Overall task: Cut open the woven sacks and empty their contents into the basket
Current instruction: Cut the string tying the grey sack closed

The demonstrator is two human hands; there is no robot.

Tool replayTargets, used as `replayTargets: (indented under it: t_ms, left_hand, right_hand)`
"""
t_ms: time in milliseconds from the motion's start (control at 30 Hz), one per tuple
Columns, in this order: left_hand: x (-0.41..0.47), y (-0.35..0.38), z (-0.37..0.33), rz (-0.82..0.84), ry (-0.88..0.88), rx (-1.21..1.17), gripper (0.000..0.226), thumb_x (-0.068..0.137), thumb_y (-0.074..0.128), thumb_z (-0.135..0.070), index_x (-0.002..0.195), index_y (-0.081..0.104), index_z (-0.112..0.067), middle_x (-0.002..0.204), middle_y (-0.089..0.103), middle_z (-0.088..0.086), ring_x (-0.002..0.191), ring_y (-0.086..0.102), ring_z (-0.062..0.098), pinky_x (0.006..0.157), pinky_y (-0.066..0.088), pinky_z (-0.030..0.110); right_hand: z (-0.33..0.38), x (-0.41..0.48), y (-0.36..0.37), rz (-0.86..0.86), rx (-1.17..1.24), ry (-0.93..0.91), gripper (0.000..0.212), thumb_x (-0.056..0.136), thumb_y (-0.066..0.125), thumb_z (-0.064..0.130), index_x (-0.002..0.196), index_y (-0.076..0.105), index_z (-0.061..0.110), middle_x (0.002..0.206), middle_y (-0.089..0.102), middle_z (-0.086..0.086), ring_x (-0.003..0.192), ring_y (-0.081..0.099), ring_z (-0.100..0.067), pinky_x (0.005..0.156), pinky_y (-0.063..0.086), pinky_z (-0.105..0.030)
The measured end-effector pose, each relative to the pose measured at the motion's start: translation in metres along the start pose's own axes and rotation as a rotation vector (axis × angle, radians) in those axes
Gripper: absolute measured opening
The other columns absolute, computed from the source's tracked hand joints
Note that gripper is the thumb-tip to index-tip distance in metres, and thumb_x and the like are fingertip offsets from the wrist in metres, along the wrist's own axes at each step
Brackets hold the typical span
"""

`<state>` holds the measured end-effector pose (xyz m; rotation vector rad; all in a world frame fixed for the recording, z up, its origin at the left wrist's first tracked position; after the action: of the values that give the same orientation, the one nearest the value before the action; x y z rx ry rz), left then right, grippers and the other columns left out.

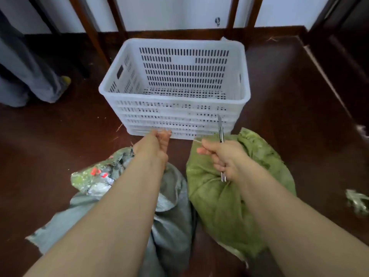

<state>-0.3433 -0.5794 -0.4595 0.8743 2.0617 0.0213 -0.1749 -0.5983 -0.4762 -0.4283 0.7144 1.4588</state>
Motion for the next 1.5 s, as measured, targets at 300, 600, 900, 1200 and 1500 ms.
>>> replayTargets:
  t_ms: [300,600,900,1200,1500]
  left_hand:
    - [-0.147,0.072,0.101,0.231,-0.294,0.638,0.032,0.096,0.055,-0.027,0.118,0.05,-0.003,0.106,0.057,0.017,0.088,0.059,0.023,0.06,0.053,0.026]
    - [-0.335,0.158,0.253,0.494,-0.438,1.089,0.015,0.097,0.049,-0.012,0.082,0.052,-0.009,0.077,0.058,0.008,0.065,0.056,0.017,0.04,0.049,0.017]
    - [-0.45,0.25,0.396,0.641,-0.513,1.305,0.006,0.095,0.054,-0.011,0.097,0.056,-0.006,0.079,0.061,0.008,0.064,0.058,0.016,0.044,0.053,0.021]
    - [-0.452,0.352,0.502,0.659,-0.623,1.407,0.005,0.098,0.048,-0.007,0.098,0.052,-0.003,0.078,0.054,0.009,0.062,0.049,0.017,0.069,0.049,0.03]
    - [-0.345,0.395,0.565,0.457,-0.479,1.501,0.01,0.092,0.052,-0.002,0.085,0.059,-0.003,0.068,0.056,0.009,0.052,0.053,0.015,0.035,0.045,0.018]
  right_hand:
    - [0.004,-0.12,-0.166,-0.372,0.348,0.108,0.013,0.094,0.055,0.009,0.084,0.056,0.001,0.068,0.071,-0.006,0.024,0.023,-0.003,0.026,0.017,-0.013]
    - [-0.005,-0.284,-0.343,-0.804,0.841,0.078,0.014,0.089,0.063,0.012,0.078,0.057,0.008,0.054,0.068,-0.003,0.022,0.024,-0.004,0.028,0.016,-0.011]
    - [0.009,-0.361,-0.51,-1.104,0.884,0.137,0.022,0.086,0.069,0.014,0.075,0.053,0.006,0.076,0.068,-0.014,0.022,0.024,-0.004,0.029,0.017,-0.01]
    - [0.033,-0.307,-0.625,-1.209,0.805,0.259,0.02,0.086,0.069,0.016,0.087,0.061,-0.001,0.078,0.071,-0.019,0.021,0.028,-0.005,0.03,0.022,-0.01]
    - [0.039,-0.168,-0.656,-0.948,0.392,0.276,0.029,0.091,0.061,0.029,0.073,0.067,0.006,0.066,0.067,-0.012,0.04,0.042,-0.015,0.043,0.035,-0.025]
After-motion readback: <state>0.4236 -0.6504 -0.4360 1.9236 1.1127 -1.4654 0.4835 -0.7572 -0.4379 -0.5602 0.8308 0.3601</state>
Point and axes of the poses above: each hand's wrist, its own x-axis towards the middle knuckle, its own y-axis out of the palm, z = x × y, the point moved 2 cm from there along x, towards the middle knuckle
